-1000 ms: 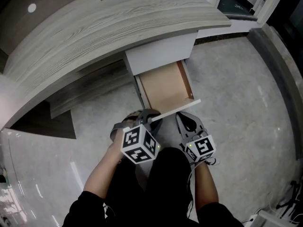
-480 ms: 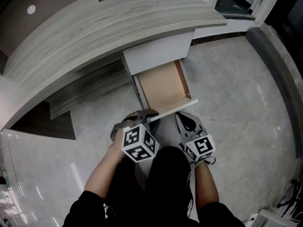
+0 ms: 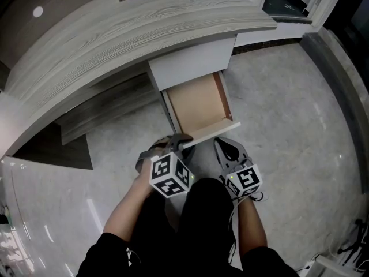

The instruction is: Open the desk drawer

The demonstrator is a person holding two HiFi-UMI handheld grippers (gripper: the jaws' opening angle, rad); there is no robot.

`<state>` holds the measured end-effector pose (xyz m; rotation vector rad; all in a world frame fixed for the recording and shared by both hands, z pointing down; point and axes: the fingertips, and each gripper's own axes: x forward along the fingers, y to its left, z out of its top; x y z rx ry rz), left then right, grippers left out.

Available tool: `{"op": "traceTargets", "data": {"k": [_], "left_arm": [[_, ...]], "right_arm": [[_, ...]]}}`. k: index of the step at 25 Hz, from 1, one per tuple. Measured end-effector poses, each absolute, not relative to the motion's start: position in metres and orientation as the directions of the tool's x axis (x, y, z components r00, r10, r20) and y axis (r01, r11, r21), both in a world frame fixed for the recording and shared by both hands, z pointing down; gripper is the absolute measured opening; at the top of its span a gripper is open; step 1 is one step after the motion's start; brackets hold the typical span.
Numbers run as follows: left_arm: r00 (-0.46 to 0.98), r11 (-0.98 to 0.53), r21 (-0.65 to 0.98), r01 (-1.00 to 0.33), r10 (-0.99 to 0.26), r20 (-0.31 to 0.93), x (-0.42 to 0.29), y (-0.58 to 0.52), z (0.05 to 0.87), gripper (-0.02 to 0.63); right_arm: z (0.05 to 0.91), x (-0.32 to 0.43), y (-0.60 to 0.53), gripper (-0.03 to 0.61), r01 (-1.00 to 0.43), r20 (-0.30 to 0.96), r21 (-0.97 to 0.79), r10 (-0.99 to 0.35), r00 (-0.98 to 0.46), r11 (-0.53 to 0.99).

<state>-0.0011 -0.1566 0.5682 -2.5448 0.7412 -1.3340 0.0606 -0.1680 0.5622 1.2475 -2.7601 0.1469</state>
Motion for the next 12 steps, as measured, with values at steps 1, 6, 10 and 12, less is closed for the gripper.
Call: {"op": "traceTargets", "data": {"k": [1, 6, 10, 12], "left_arm": [[0.478, -0.861, -0.370, -0.349, -0.503, 0.720, -0.0012, -0.1565, 0.5681, 0.072], [0.485, -0.855, -0.370, -0.364, -0.513, 0.709, -0.0015, -0.1557, 0.5679, 0.072], [0.497, -0.858, -0.349, -0.377, -0.506, 0.706, -0.0002, -0.1568, 0.5697, 0.077], [0.509, -0.858, -0.334, -0.390, -0.503, 0.698, 0.0013, -0.1554, 0.5704, 0.081]], "right_arm": [[0.5623, 0.0611, -0.1678, 0.006, -0.753, 0.139, -0.043, -0.743, -0.655, 0.656], [0.5587, 0.0612, -0.1677, 0.006, -0.758, 0.131, -0.043, -0.749, -0.650, 0.650], [0.5554, 0.0594, -0.1667, 0.006, -0.756, 0.116, -0.039, -0.749, -0.653, 0.653], [0.5556, 0.0605, -0.1639, 0.006, -0.760, 0.119, -0.045, -0.752, -0.648, 0.648]]}}
